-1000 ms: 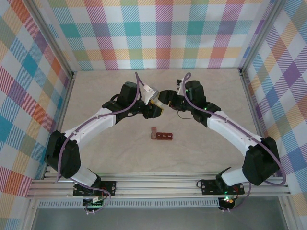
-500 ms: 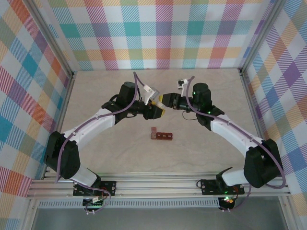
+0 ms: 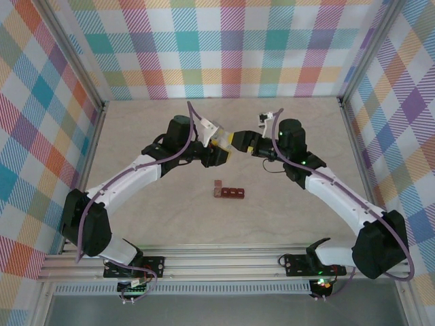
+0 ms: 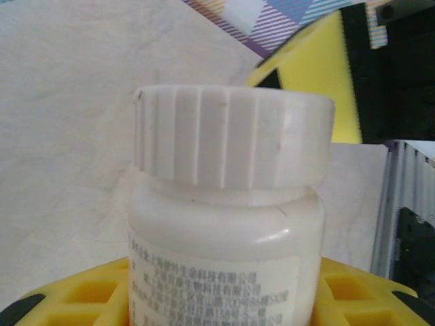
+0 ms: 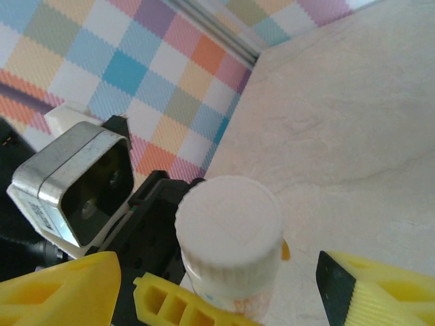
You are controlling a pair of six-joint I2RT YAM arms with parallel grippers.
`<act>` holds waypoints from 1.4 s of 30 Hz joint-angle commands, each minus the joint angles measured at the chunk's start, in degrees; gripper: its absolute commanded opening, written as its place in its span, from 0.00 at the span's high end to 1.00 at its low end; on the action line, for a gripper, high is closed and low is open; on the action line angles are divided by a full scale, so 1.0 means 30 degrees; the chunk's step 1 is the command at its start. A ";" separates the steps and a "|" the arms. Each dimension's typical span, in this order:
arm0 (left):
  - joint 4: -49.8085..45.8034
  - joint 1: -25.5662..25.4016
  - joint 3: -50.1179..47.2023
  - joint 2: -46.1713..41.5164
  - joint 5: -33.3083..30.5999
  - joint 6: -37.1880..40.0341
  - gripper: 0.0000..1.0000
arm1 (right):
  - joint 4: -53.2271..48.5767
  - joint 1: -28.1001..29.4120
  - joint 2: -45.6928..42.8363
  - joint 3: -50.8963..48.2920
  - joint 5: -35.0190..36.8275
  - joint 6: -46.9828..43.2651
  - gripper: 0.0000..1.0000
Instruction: Sort the pills into containers
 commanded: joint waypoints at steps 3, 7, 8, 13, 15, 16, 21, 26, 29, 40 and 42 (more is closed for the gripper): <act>-0.0188 0.0119 -0.0075 -0.0535 -0.1378 0.0838 1.00 | -0.2022 -0.0141 0.0209 0.0673 0.1897 0.2139 0.24; -0.0258 -0.0009 -0.0074 -0.0439 -0.1388 0.0956 1.00 | -0.1646 0.0001 0.0823 0.0998 0.1705 0.2591 0.26; -0.0287 -0.0043 -0.0082 -0.0410 -0.1395 0.0978 1.00 | -0.1530 0.0077 0.0933 0.1082 0.1703 0.2614 0.26; -0.0346 -0.0133 -0.0044 -0.0237 -0.1319 0.1030 1.00 | -0.1224 0.0396 0.1202 0.1259 0.1853 0.2636 0.27; -0.0318 -0.0185 -0.0031 -0.0191 -0.1275 0.1044 1.00 | -0.1097 0.0469 0.1232 0.1310 0.1936 0.2616 0.28; -0.0305 -0.0192 -0.0045 -0.0197 -0.1274 0.1030 1.00 | -0.1070 0.0506 0.1235 0.1325 0.1945 0.2596 0.28; -0.0320 -0.0250 0.0013 -0.0142 -0.1217 0.1035 1.00 | -0.0982 0.0660 0.1273 0.1555 0.2025 0.2518 0.29; -0.0320 -0.0368 0.0072 -0.0049 -0.1159 0.1073 1.00 | -0.0976 0.0945 0.1812 0.2124 0.1840 0.2387 0.31; -0.0379 -0.0397 0.0101 -0.0089 -0.1128 0.1073 1.00 | -0.0966 0.1099 0.2106 0.2400 0.1826 0.2343 0.32; -0.0351 -0.0498 0.0193 -0.0136 -0.1069 0.1015 1.00 | -0.1011 0.1424 0.3004 0.2941 0.1780 0.2096 0.40; -0.0298 -0.0495 0.0161 -0.0204 -0.1070 0.1000 1.00 | -0.1293 0.1422 0.2847 0.2751 0.1998 0.1768 0.42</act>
